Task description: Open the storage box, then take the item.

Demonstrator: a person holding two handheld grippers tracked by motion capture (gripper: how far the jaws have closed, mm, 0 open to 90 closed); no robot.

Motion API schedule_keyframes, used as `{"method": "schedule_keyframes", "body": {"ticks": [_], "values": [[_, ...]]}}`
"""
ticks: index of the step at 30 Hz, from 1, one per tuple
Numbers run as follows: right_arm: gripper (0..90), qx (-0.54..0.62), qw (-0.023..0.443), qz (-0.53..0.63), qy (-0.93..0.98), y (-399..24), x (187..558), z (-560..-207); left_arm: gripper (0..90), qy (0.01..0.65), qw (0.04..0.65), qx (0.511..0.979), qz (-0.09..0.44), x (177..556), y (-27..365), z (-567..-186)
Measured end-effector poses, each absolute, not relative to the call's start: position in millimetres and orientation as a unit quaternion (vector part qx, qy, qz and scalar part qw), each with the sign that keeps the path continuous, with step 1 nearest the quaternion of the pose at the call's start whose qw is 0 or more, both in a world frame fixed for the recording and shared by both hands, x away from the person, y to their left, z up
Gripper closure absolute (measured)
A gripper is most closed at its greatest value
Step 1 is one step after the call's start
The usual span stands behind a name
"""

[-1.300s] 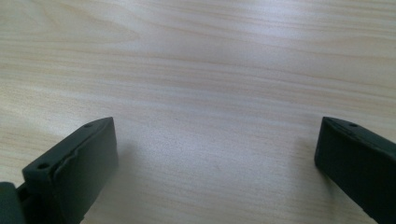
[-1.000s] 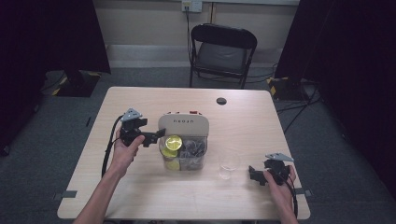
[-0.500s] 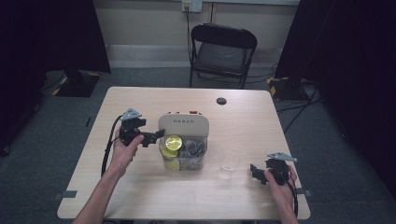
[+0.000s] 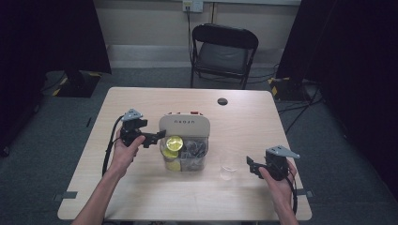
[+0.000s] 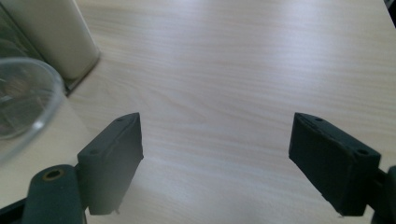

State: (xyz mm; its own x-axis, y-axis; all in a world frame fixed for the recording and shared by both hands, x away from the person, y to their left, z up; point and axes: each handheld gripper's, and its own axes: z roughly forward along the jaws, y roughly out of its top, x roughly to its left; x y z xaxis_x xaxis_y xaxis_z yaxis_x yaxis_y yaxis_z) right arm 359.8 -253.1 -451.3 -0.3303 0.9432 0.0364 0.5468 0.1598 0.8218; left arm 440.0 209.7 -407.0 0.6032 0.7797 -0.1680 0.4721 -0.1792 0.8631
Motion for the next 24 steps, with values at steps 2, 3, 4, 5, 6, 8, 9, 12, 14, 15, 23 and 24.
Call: {"method": "schedule_keyframes", "body": {"ticks": [2,3,4,5,6,8,9,12,14,15,23,24], "values": [[17.5,0.51,0.256,0.396,0.719,-250,360,-446,2.5,0.417,0.487,0.751,0.158,440,210,-407],[17.8,0.505,0.257,0.4,0.721,-247,360,-442,2.6,0.416,0.487,0.752,0.158,440,210,-407],[18.1,0.501,0.256,0.406,0.721,-245,360,-439,2.6,0.416,0.486,0.752,0.158,440,210,-407],[18.6,0.495,0.255,0.412,0.721,-243,359,-436,2.5,0.416,0.486,0.752,0.159,440,210,-407],[18.6,0.488,0.254,0.416,0.724,-241,358,-433,2.5,0.418,0.486,0.751,0.158,440,210,-407],[18.9,0.477,0.251,0.427,0.726,-236,357,-429,2.4,0.421,0.488,0.748,0.159,439,209,-407],[18.9,0.471,0.25,0.434,0.726,-233,357,-427,2.4,0.421,0.487,0.749,0.161,439,209,-407],[20.0,0.453,0.245,0.443,0.734,-224,357,-422,2.4,0.419,0.483,0.752,0.16,440,208,-408],[21.3,0.442,0.236,0.448,0.741,-217,357,-419,2.1,0.417,0.481,0.755,0.159,440,209,-408],[22.1,0.436,0.234,0.448,0.744,-214,358,-417,1.9,0.416,0.482,0.754,0.158,441,209,-408],[26.2,0.398,0.202,0.46,0.767,-179,367,-407,1.8,0.416,0.484,0.754,0.154,441,208,-409],[26.6,0.392,0.197,0.463,0.77,-174,368,-406,2.1,0.413,0.482,0.758,0.152,442,208,-408]]}}
